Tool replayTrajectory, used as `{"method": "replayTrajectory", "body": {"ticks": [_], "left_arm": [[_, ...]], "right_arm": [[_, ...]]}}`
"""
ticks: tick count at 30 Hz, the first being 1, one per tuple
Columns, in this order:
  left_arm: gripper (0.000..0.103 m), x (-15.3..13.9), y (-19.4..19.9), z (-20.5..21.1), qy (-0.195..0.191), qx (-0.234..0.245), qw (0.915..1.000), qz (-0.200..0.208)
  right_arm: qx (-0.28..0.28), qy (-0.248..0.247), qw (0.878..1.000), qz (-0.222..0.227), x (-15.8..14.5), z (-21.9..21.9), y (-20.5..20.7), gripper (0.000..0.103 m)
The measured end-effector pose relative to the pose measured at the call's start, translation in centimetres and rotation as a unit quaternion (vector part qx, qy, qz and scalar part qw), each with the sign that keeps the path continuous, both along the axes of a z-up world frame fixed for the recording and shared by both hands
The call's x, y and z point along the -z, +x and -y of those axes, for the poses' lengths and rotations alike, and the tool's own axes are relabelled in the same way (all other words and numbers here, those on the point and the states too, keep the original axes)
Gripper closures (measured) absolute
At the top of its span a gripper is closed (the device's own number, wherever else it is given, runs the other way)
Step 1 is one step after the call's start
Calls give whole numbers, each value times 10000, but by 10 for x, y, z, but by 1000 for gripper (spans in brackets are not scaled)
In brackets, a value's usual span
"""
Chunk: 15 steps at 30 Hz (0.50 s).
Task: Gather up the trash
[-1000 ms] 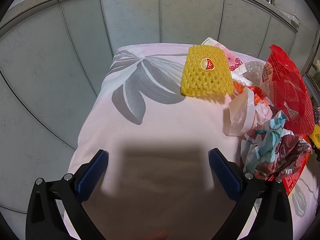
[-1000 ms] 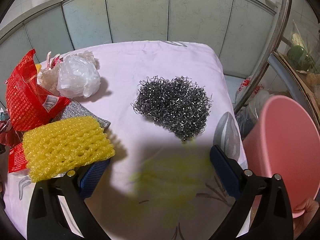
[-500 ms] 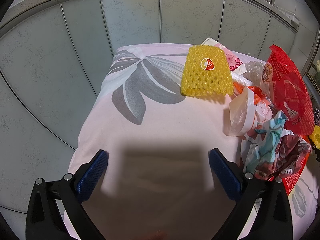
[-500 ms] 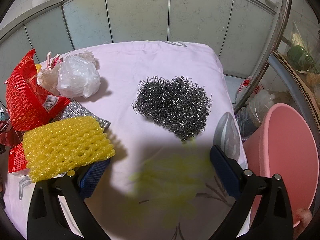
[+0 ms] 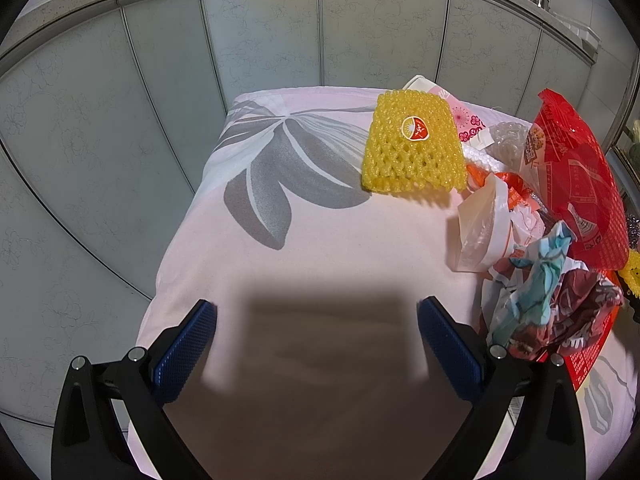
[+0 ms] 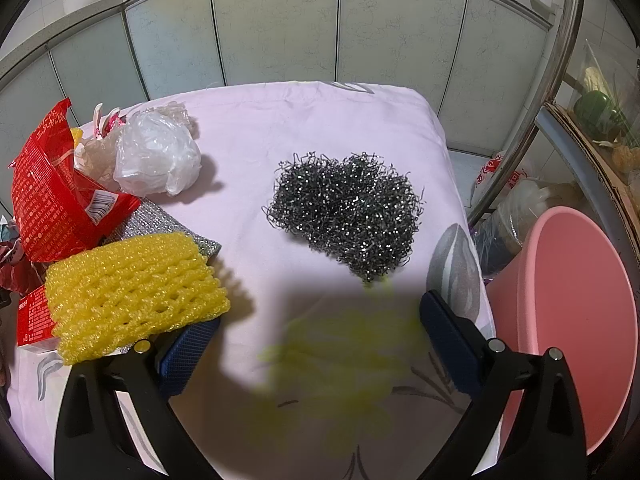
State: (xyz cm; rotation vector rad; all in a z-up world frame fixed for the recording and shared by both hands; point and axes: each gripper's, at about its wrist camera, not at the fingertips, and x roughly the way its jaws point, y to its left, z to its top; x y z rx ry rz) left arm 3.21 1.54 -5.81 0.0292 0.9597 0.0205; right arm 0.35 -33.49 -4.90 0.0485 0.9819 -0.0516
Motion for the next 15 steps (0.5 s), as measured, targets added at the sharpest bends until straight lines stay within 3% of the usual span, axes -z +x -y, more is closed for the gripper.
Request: {"method": "replayTrajectory", "body": {"ticks": [4,7,15], "left_arm": [[6,-1,-3,-2,-15,19,10000,23],[16,-6,-10,-4,-74,106,9999,45],[19,-39,-46,0,-155,472,9983,307]], "right_arm": [[-2,0,10000,0,0,1,0,3],[-1,-1,10000,0,0,0,0,3],[-47,64,9999,-139,-2,1,-7,3]]}}
